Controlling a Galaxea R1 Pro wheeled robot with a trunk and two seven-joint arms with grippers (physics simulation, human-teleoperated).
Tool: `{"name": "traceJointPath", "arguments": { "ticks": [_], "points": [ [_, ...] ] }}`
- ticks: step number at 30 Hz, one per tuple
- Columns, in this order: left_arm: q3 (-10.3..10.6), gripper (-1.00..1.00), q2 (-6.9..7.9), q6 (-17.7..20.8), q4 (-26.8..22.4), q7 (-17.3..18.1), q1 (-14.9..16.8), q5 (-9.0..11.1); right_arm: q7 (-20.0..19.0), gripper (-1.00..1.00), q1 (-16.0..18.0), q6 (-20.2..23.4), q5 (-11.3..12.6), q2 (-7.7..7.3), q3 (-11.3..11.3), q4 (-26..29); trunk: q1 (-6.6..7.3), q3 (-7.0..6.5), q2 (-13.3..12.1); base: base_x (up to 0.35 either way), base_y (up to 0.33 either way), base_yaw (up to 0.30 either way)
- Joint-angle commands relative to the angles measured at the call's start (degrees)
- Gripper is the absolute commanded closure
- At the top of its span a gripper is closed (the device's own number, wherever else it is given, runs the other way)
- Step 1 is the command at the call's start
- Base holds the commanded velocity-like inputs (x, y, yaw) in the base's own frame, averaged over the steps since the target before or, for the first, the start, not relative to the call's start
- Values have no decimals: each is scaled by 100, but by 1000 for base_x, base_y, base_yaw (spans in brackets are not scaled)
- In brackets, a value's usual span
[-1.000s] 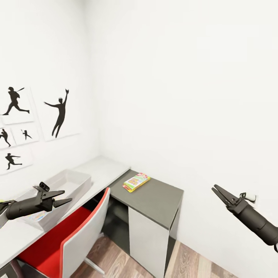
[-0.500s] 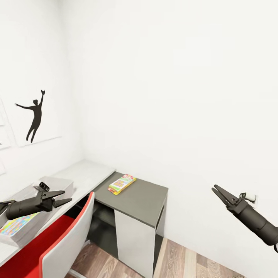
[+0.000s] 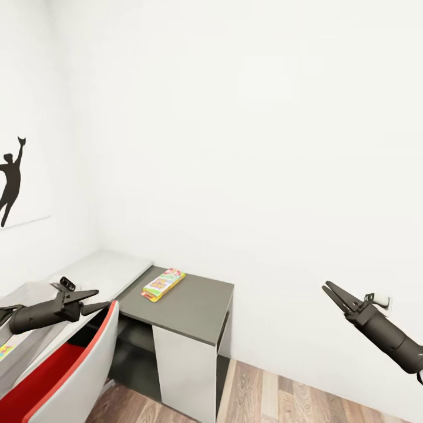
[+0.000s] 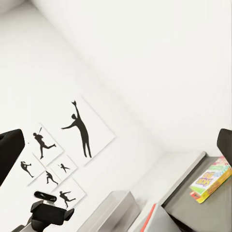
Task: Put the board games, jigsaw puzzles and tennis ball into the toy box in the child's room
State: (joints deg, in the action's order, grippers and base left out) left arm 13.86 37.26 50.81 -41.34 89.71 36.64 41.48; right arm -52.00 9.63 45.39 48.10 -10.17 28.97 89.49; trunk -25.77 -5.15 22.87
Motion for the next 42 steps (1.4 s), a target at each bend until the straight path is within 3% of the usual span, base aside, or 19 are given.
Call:
{"name": "traceJointPath", "arguments": {
  "ticks": [1,12,42],
  "points": [
    [29,-100,8,61,3,29,5,18,-8,-100,4,31,14,2,3,-2,-1,-1,5,-97,64,-278],
    [29,-100,9,61,3,29,3,10,-6,-100,4,31,12,0,3,-2,-1,-43,5,-156,125,-278],
    [29,-100,9,59,3,29,4,11,-4,-100,4,31,15,-13,3,-2,-1,-157,5,-45,40,-278]
  ]
}}
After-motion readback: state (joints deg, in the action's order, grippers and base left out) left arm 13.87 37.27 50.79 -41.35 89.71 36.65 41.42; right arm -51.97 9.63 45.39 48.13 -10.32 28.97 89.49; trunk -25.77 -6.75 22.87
